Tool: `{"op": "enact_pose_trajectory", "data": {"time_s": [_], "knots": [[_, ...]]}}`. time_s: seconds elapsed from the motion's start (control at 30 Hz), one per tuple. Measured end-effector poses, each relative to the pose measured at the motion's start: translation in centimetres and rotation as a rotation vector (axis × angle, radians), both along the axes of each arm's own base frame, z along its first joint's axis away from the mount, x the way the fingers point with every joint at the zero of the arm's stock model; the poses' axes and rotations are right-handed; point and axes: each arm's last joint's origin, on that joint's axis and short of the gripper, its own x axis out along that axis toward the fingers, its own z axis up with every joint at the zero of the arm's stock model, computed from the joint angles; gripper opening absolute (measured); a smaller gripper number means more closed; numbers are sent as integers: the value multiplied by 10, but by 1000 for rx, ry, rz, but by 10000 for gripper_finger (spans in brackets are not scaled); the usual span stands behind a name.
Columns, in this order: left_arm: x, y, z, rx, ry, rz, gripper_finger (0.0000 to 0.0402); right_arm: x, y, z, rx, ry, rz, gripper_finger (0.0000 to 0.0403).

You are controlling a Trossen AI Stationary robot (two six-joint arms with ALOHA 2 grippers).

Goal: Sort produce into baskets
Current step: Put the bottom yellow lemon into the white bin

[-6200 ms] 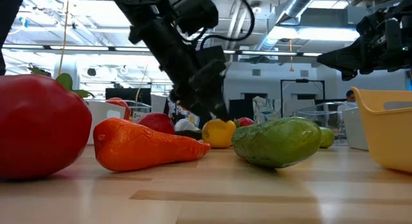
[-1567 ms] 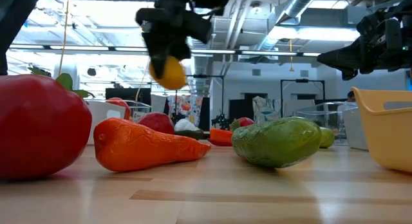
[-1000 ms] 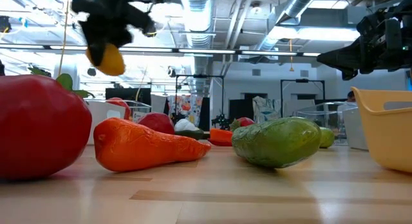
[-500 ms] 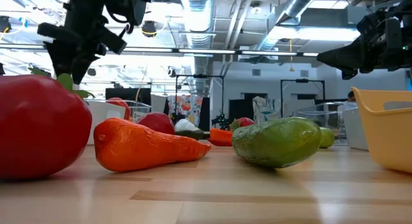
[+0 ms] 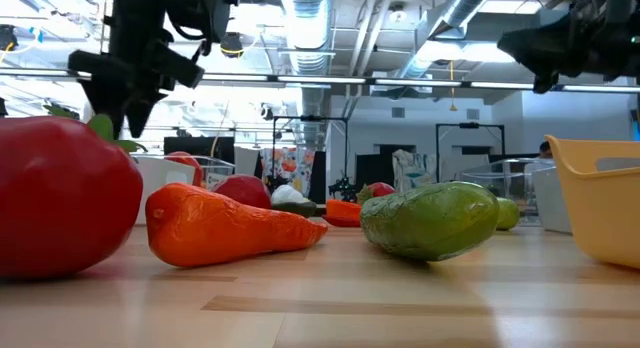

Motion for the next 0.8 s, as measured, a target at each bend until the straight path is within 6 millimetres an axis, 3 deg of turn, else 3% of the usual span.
{"op": "enact_pose_trajectory", "data": {"time_s": [0.27,0.4,0.63,0.8], "knots": [[5,1,0,5,-48,-16,339,-6,2,18,55,-63,21,247],[5,1,0,6,-50,-16,339,-8,2,23,74,-29,24,291],[8,1,0,21,-74,-18,339,-1,1,42,95,19,60,310],[8,1,-1,22,-80,-18,339,15,2,56,133,161,108,311]]}}
